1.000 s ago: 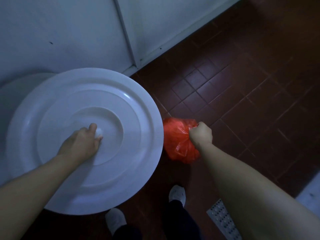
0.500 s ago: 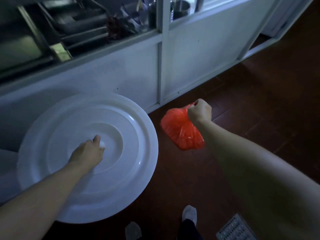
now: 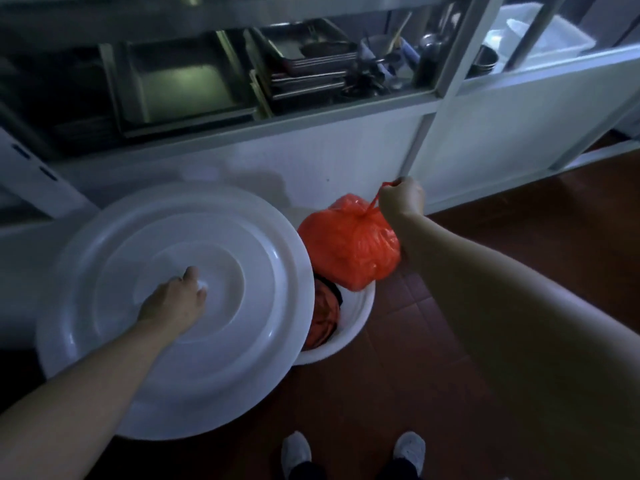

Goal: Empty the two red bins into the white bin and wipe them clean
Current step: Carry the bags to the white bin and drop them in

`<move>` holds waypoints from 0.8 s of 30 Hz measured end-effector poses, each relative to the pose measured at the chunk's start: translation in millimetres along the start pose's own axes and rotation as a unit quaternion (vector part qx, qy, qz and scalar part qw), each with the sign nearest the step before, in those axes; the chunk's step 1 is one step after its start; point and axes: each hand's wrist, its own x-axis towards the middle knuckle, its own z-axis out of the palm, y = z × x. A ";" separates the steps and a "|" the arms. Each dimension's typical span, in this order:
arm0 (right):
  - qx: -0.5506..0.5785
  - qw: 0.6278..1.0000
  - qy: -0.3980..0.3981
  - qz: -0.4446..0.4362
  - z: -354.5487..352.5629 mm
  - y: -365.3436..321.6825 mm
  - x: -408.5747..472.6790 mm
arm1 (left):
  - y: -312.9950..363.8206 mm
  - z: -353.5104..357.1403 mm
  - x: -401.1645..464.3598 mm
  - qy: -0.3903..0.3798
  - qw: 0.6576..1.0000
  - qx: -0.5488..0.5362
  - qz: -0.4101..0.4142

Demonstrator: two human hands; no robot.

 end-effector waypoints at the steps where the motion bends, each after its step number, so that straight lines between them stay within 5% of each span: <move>1: -0.004 1.000 -0.004 -0.002 15.3 -1.5 -5.5 | -11.8 3.9 -3.1 -0.002 1.000 -0.002 -0.007; 12: -0.137 0.969 -0.173 -0.115 154.8 14.8 -60.7 | -87.2 52.8 -16.0 -0.041 0.996 -0.032 -0.073; 24: -0.249 0.929 -0.263 -0.083 150.7 47.5 -40.9 | -42.2 67.0 6.3 -0.071 0.996 -0.038 -0.049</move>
